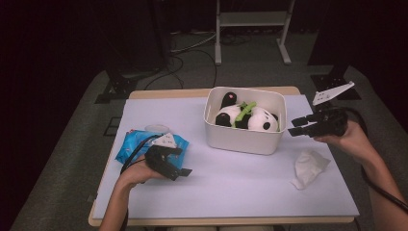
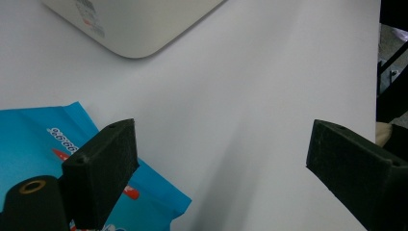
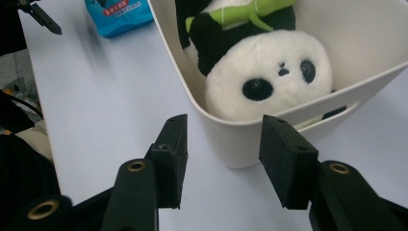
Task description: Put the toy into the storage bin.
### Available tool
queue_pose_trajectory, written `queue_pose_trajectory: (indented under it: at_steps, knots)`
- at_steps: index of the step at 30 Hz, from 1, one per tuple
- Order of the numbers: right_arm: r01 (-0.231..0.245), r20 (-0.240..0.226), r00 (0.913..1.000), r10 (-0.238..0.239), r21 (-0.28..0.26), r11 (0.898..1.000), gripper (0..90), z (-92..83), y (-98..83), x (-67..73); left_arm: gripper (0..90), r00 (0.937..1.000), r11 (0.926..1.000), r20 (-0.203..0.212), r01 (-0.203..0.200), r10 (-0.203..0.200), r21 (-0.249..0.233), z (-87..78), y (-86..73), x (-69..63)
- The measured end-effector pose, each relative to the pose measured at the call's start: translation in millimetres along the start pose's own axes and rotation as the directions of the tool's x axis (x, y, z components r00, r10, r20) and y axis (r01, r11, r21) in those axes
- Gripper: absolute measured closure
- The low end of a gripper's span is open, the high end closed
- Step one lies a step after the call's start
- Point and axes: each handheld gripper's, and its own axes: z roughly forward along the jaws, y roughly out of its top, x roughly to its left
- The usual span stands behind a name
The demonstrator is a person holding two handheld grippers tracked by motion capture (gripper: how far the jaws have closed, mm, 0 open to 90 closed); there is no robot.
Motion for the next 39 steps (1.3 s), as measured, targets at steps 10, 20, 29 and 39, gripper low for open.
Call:
queue_pose_trajectory:
  at_steps: [10,20,29,39]
  knots:
    - [-0.025,-0.009,0.9996,0.025,-0.01,1.0,51.2,4.9,-19.4,-3.1,9.9,0.9998,0.9999,-0.014,0.012,-0.012,0.001,-5.2,-4.9,-1.3]
    - [-0.06,-0.022,0.998,0.059,-0.024,0.998,50.5,10.4,-37.3,-7.2,9.9,0.9995,0.9997,-0.019,0.026,-0.026,0.001,-6.4,-9.7,0.4]
    - [-0.088,-0.027,0.9958,0.087,-0.038,0.995,50.3,16.5,-54.0,-8.6,9.8,0.9992,0.9994,-0.023,0.034,-0.034,-0.002,-8.0,-12.5,0.8]
    - [-0.12,-0.037,0.9922,0.119,-0.041,0.992,49.8,24.8,-73.8,-7.3,9.9,0.9987,0.9991,-0.03,0.042,-0.042,-0.006,-9.4,-14.4,0.6]
